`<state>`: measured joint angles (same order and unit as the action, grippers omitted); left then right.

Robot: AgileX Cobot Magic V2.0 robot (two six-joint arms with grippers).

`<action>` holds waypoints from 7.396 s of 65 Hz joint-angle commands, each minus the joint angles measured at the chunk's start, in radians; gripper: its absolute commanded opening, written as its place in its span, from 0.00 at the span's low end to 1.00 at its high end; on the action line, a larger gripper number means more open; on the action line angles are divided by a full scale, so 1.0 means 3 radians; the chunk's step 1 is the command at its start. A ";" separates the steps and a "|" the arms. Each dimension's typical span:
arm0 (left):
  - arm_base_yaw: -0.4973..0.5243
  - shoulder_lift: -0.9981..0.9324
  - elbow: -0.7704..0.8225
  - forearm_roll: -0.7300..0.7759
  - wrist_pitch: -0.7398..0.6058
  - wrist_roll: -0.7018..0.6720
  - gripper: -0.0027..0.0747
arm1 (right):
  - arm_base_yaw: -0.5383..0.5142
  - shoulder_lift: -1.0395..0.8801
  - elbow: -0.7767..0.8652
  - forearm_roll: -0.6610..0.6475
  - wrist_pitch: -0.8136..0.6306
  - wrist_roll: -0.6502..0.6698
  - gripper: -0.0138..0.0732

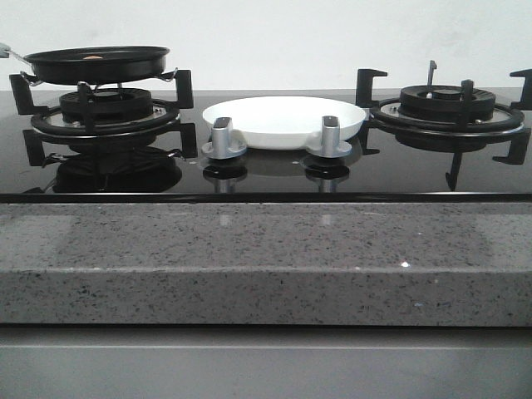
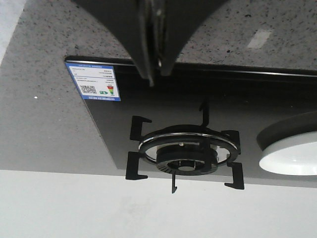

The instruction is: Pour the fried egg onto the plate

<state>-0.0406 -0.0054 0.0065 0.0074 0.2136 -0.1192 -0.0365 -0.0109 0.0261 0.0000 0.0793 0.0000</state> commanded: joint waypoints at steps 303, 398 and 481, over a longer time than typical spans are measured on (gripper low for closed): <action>-0.0006 0.1299 -0.1550 0.0466 -0.0359 -0.0017 0.73 | 0.0850 0.5682 -0.5609 0.0688 0.2786 -0.0493 0.63; -0.0006 0.1299 -0.1550 0.0466 -0.0359 -0.0017 0.73 | 0.0769 0.7127 -0.7708 0.0909 0.4181 -0.0372 0.08; -0.0006 0.1299 -0.1550 0.0466 -0.0366 -0.0017 0.73 | 0.1014 0.5616 -0.5209 0.1537 0.3016 -0.0665 0.08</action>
<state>-0.0406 0.3720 -0.4218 0.1465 0.1885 -0.1192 0.2692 1.7324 -1.5121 0.4253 1.0106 -0.1866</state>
